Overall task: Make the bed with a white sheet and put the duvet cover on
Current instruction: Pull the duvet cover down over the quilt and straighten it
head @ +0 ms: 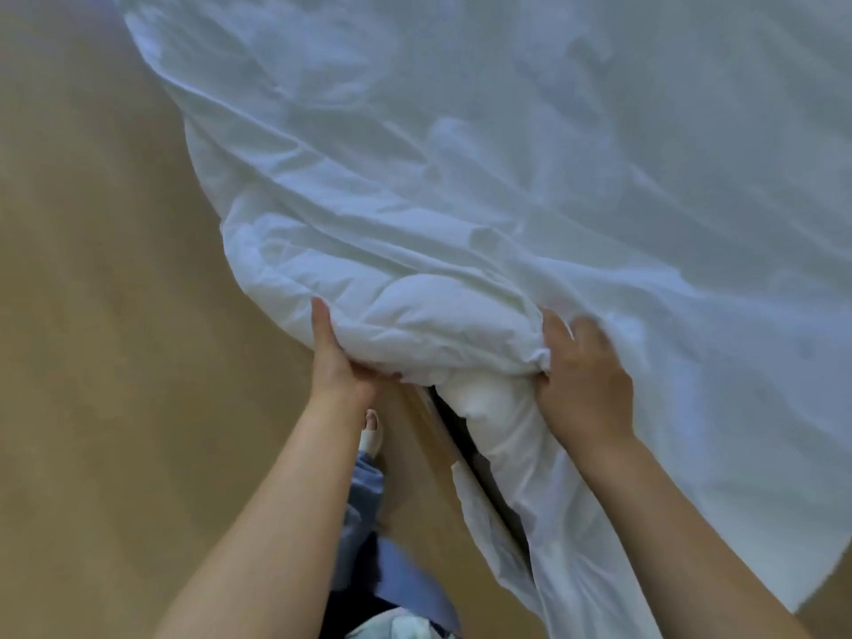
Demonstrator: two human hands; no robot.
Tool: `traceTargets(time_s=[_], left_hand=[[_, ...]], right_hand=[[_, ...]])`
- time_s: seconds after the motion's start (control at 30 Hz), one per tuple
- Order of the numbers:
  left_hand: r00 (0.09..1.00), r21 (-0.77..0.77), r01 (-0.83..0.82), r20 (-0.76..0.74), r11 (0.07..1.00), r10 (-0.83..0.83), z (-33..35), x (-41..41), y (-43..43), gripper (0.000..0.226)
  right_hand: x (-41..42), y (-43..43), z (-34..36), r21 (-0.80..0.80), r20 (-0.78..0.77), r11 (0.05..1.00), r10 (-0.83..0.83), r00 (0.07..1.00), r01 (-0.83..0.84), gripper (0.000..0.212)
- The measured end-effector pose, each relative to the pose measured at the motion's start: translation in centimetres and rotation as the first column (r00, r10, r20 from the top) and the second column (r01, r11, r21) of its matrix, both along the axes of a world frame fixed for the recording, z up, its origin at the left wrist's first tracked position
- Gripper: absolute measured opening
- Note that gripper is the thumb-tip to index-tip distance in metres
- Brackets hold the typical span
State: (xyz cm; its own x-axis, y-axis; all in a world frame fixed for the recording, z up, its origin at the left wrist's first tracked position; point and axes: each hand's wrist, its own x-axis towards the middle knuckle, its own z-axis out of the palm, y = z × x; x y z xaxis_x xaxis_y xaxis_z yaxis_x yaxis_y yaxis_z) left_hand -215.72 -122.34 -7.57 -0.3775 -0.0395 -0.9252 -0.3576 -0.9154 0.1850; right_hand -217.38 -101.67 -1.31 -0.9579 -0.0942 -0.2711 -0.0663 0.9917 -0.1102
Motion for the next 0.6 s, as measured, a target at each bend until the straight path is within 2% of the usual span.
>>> traceTargets(time_s=[0.03, 0.07, 0.13, 0.2, 0.23, 0.3, 0.33, 0.43, 0.5, 0.6], left_hand=[[0.998, 0.002, -0.054, -0.043, 0.999, 0.054, 0.1, -1.3, -0.4, 0.060], [0.996, -0.060, -0.057, -0.069, 0.997, 0.053, 0.6, -2.7, -0.6, 0.044], [0.993, -0.291, 0.000, -0.115, 0.957, -0.035, 1.9, -5.6, -0.6, 0.011], [0.958, -0.532, 0.068, -0.202, 0.844, -0.204, 4.2, -8.2, 0.4, 0.016], [0.924, -0.623, 0.112, -0.222, 0.774, -0.312, 5.7, -9.7, 1.3, 0.015], [0.815, -0.763, 0.237, -0.181, 0.601, -0.551, 8.1, -12.4, 3.4, 0.010], [0.752, -0.807, 0.278, -0.155, 0.521, -0.641, 9.0, -13.8, 4.6, 0.012], [0.558, -0.892, 0.307, -0.114, 0.332, -0.822, 11.1, -18.1, 9.5, 0.011], [0.411, -0.943, 0.300, -0.008, 0.143, -0.911, 12.2, -20.9, 14.3, 0.026], [0.139, -0.948, 0.251, 0.237, -0.197, -0.962, 12.5, -23.9, 22.4, 0.042]], right_hand=[[-0.2, -0.2, 0.2, -0.009, -0.017, 1.000, -0.002, 1.000, 0.002, 0.056], [-0.2, -0.6, 0.4, -0.022, -0.059, 1.000, 0.017, 0.998, -0.018, 0.061], [-0.4, -2.1, 1.0, -0.080, -0.139, 0.991, 0.091, 0.986, -0.103, 0.088], [-1.6, -3.9, 1.8, -0.132, -0.095, 0.980, 0.137, 0.986, -0.149, 0.116], [-2.8, -4.5, 2.0, -0.163, -0.065, 0.980, 0.106, 0.992, -0.115, 0.118], [-5.8, -4.1, 2.2, -0.262, -0.017, 0.965, -0.021, 1.000, 0.016, 0.104], [-7.3, -3.1, 2.3, -0.336, -0.020, 0.939, -0.090, 0.996, 0.078, 0.089], [-9.8, 2.1, 2.8, -0.476, -0.081, 0.868, -0.206, 0.975, 0.143, 0.054], [-10.3, 5.8, 3.8, -0.561, -0.063, 0.798, -0.307, 0.950, 0.220, 0.048], [-10.6, 11.5, 4.5, -0.652, 0.016, 0.656, -0.489, 0.872, 0.380, 0.042]])
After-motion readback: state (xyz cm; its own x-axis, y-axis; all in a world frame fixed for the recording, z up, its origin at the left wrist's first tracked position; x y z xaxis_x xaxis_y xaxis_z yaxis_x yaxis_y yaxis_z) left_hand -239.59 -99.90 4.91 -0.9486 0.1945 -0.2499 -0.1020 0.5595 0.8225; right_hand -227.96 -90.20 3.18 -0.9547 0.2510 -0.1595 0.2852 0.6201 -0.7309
